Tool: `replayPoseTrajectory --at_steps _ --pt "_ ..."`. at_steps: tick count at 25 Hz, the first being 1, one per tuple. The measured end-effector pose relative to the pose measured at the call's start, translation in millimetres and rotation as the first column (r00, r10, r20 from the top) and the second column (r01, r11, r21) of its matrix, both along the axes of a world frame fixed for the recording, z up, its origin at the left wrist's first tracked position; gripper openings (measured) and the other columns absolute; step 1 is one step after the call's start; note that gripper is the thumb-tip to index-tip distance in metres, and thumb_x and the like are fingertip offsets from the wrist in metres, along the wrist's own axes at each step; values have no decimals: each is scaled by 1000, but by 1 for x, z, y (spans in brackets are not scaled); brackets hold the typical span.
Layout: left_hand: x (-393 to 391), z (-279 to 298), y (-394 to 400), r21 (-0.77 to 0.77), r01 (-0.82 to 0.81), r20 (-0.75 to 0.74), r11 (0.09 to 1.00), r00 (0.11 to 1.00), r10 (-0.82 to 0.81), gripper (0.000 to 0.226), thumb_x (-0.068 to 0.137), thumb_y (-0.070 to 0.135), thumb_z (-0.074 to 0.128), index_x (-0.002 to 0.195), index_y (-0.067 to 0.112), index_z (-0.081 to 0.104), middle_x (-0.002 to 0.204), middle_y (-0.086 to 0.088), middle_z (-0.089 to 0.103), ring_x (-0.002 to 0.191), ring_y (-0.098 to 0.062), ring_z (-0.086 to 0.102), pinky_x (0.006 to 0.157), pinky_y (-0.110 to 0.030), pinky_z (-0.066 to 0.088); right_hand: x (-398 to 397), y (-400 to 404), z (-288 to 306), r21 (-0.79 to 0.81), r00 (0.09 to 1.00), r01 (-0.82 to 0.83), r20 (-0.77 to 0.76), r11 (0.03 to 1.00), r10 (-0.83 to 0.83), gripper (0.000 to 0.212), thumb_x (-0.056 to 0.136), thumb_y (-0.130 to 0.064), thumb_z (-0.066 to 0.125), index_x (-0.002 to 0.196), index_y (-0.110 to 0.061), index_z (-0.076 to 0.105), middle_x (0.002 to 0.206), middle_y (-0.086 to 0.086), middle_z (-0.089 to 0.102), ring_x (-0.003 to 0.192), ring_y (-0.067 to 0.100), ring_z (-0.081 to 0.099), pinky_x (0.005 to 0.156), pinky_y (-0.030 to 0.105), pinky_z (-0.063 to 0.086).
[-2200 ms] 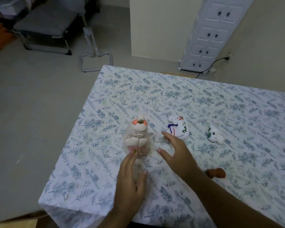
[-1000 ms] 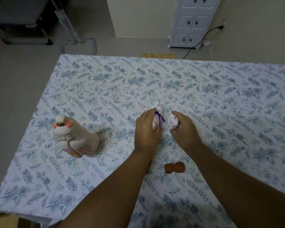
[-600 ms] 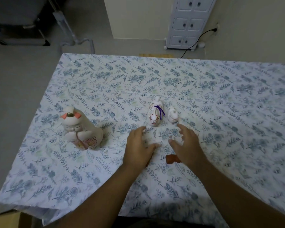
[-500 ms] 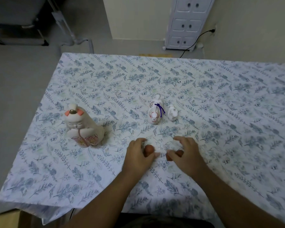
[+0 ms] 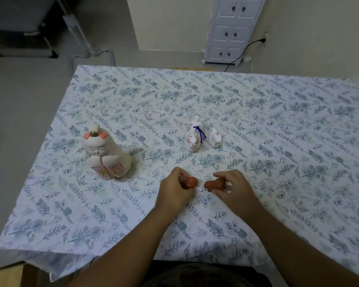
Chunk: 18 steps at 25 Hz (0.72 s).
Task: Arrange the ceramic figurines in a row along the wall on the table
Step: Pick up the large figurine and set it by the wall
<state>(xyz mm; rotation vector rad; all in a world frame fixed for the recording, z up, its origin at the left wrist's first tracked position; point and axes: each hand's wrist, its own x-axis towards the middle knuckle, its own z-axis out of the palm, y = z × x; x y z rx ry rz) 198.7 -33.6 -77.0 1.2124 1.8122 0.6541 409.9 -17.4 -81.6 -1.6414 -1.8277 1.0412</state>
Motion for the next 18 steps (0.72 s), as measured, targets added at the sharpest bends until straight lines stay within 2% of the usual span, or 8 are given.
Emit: replayPoseTrajectory --at_steps 3,5,6,10,12,14,16,18 --pt "13 2 4 106 -11 29 994 1000 8 36 74 16 81 92 38 58 86 13 66 77 -1 65 64 -27 56 0 5 2 99 999 -28 46 995 24 53 76 9 80 124 -8 69 108 -5 51 103 -4 55 92 14 50" --pt "22 -1 5 162 12 -5 987 1000 -12 40 74 11 82 104 31 65 97 9 63 87 -8 64 76 -29 56 2 5 -1 117 994 -74 92 990 63 53 78 11 76 127 -6 67 109 -5 52 100 -2 54 93 9 47" --pt "26 -3 5 181 28 -33 983 999 -22 37 73 10 83 101 28 66 98 8 60 89 -9 62 77 -27 54 3 4 -3 113 991 -103 99 988 92 51 79 12 74 126 -7 68 110 -4 54 100 1 54 92 7 45" --pt "31 -12 -3 175 9 -46 985 999 -1 40 72 8 81 79 36 53 83 13 59 77 -3 57 66 -17 45 -2 2 -10 56 992 -120 52 991 117 45 81 8 74 118 -17 68 102 -3 66 97 8 61 85 9 49" --pt "31 -14 -4 171 -33 -13 985 999 35 40 71 7 84 81 34 57 80 15 63 75 1 62 62 -11 46 -3 4 -14 17 997 -75 5 997 75 43 83 6 74 117 -19 65 98 -3 67 89 3 64 76 4 48" --pt "30 -14 -2 161 -63 26 985 998 59 40 68 7 88 88 31 63 85 14 67 80 5 65 63 -9 47 -3 7 -17 -1 996 -91 2 996 91 41 84 3 74 115 -22 64 100 -5 65 90 -2 64 74 0 45" --pt "28 -14 2 127 -42 3 991 999 42 41 66 15 92 96 26 66 92 14 69 86 0 63 70 -15 49 0 11 -17 -28 992 -127 15 992 127 41 84 2 74 112 -25 63 104 -5 67 96 5 65 80 8 50" --pt "27 -13 3 91 -20 1 996 1000 20 46 65 19 93 102 24 66 95 14 67 89 -8 62 73 -17 47 0 12 -12 -101 990 -135 16 986 137 48 82 -2 77 121 -26 61 113 -3 65 107 13 64 92 26 54"
